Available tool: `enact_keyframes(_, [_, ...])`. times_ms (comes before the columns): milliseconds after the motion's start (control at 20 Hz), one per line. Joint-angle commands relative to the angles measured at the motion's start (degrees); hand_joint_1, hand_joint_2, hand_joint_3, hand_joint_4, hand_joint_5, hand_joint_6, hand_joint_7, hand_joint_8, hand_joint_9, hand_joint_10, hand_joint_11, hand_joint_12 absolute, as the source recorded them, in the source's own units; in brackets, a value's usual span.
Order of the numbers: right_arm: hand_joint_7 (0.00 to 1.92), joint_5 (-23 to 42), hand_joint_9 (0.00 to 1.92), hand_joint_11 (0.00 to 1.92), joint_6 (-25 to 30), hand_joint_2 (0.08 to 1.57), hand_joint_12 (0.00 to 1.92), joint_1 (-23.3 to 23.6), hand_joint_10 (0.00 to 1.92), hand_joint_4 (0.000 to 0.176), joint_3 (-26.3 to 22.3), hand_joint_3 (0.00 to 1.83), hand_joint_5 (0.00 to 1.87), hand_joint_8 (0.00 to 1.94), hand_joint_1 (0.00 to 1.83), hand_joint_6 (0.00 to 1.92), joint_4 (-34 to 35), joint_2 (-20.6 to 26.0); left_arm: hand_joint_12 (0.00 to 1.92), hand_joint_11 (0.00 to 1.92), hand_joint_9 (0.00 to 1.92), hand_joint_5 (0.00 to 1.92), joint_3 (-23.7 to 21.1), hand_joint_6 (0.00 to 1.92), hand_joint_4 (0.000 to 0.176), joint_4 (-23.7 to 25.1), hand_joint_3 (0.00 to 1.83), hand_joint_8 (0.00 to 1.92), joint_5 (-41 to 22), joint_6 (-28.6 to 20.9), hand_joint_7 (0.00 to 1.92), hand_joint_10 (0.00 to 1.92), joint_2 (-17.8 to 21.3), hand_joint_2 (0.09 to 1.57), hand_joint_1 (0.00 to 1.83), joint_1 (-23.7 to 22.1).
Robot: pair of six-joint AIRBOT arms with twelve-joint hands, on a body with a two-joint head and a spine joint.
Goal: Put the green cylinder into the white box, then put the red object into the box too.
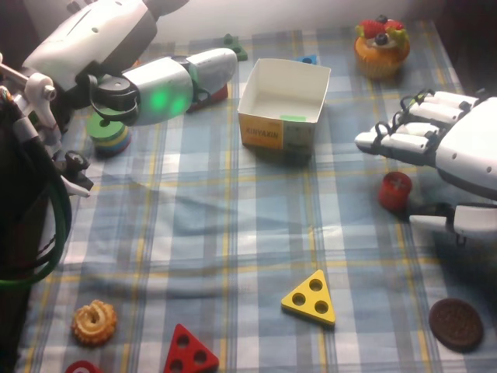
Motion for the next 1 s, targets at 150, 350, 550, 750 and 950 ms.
enact_keyframes(150, [0.49, 4.9, 0.06, 0.0, 0.1, 1.26, 1.14, 1.2, 0.8, 0.0, 0.8, 0.0, 0.41, 0.05, 0.82, 0.11, -0.3, -1.1, 0.46, 0.0, 0.09, 0.18, -0.2, 0.0, 0.086, 1.8, 0.0, 0.0, -6.9, -0.2, 0.16, 0.0, 0.3, 1.28, 0.48, -0.2])
enact_keyframes(350, [0.65, 3.9, 0.12, 0.0, 3.4, 1.26, 1.31, 1.8, 1.03, 0.0, 2.3, 0.0, 0.43, 0.12, 0.88, 0.38, -2.4, -2.7, 0.38, 0.0, 0.07, 0.17, -0.2, 0.0, 0.104, 1.5, 0.0, 0.0, -6.9, -0.2, 0.15, 0.01, 0.4, 1.29, 0.44, 0.0])
enact_keyframes(550, [0.8, 3.9, 0.5, 0.0, 7.1, 1.27, 1.77, 2.7, 1.34, 0.0, 3.8, 0.0, 0.63, 1.36, 1.14, 1.48, -4.3, -3.7, 0.41, 0.0, 0.07, 0.17, -0.2, 0.0, 0.12, 1.1, 0.0, 0.0, -7.1, -0.2, 0.14, 0.0, 0.6, 1.28, 0.42, 0.4])
enact_keyframes(750, [0.86, 5.6, 0.58, 0.0, 7.1, 1.25, 1.92, 4.7, 1.62, 0.0, 3.4, 0.0, 0.64, 1.39, 1.33, 1.36, -5.4, -2.7, 0.46, 0.0, 0.09, 0.19, -0.8, 0.01, 0.111, 0.9, 0.0, 0.0, -8.2, -0.2, 0.16, 0.01, 1.2, 1.28, 0.43, 1.3])
enact_keyframes(950, [0.72, 7.3, 0.38, 0.13, 7.1, 1.27, 1.92, 10.5, 1.86, 0.0, 3.5, 0.0, 0.69, 1.64, 1.16, 1.28, -8.3, -1.8, 0.47, 0.0, 0.09, 0.2, -2.3, 0.01, 0.103, 0.1, 0.0, 0.0, -10.6, -0.2, 0.16, 0.0, 2.3, 1.28, 0.45, 3.5])
